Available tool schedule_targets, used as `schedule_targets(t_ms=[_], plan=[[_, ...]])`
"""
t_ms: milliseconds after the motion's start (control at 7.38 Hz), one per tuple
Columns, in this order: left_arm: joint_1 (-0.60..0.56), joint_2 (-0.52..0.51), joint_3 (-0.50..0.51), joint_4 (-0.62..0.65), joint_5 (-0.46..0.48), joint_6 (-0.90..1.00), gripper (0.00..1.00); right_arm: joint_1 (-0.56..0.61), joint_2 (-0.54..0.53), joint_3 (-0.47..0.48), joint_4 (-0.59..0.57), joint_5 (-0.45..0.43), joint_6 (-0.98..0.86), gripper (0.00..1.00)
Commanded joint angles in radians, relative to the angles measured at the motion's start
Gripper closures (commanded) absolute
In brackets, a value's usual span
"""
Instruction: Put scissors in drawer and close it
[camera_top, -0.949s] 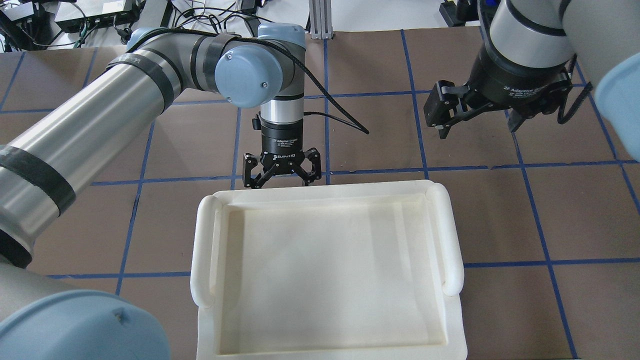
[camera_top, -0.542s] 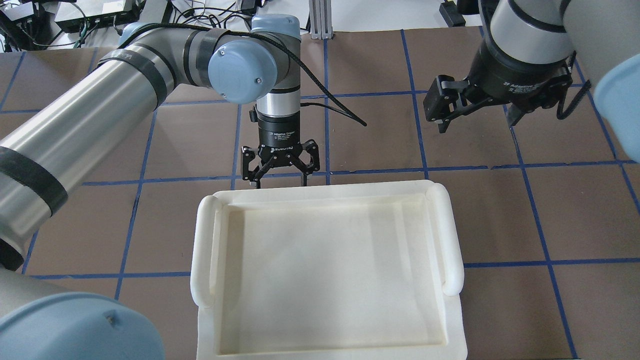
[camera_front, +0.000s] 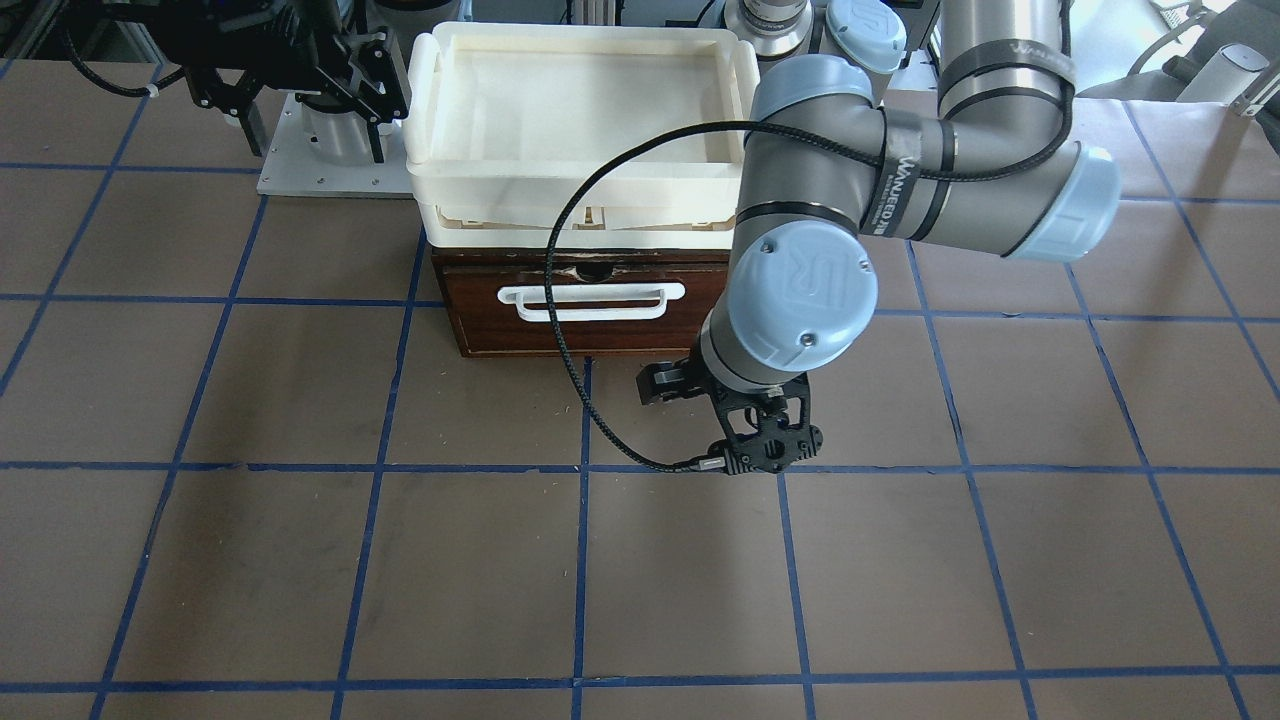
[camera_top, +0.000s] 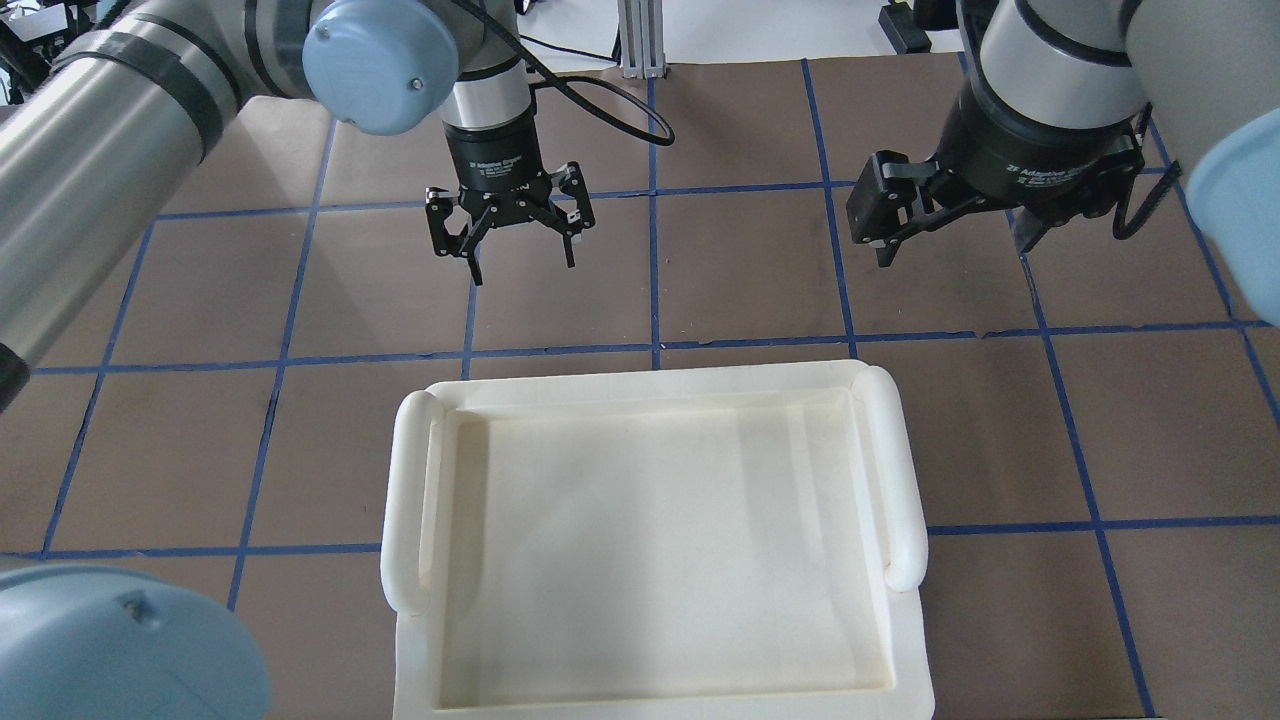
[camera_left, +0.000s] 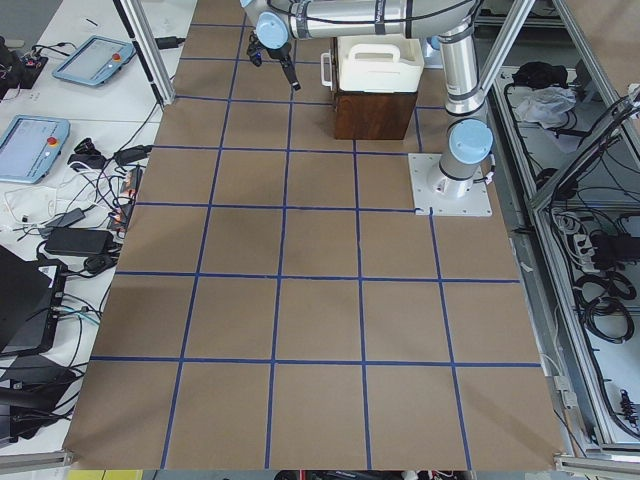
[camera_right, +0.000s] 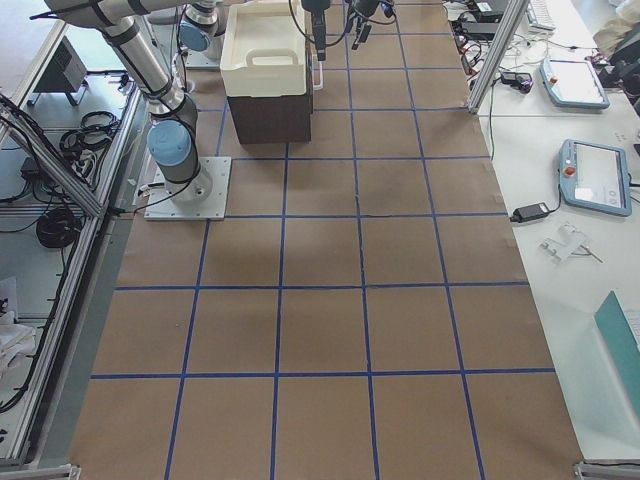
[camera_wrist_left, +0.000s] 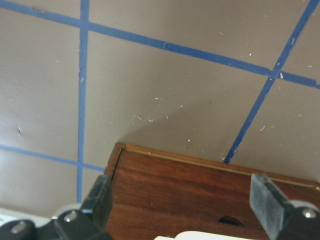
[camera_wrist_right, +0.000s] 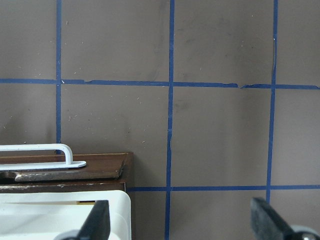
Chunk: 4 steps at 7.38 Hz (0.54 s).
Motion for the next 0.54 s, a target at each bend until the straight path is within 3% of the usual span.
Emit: schedule_targets(t_ms=[0,407], plan=[[0.082,0.090,0.028,0.041,0.072,0.231,0.00,0.001,0.001,0.001,-0.002,0.000,0.001,0.00],[0.151,0.209,0.016,0.056,0.092,0.344,0.00,0.001,0.000,0.001,-0.002,0.003,0.001,0.00]])
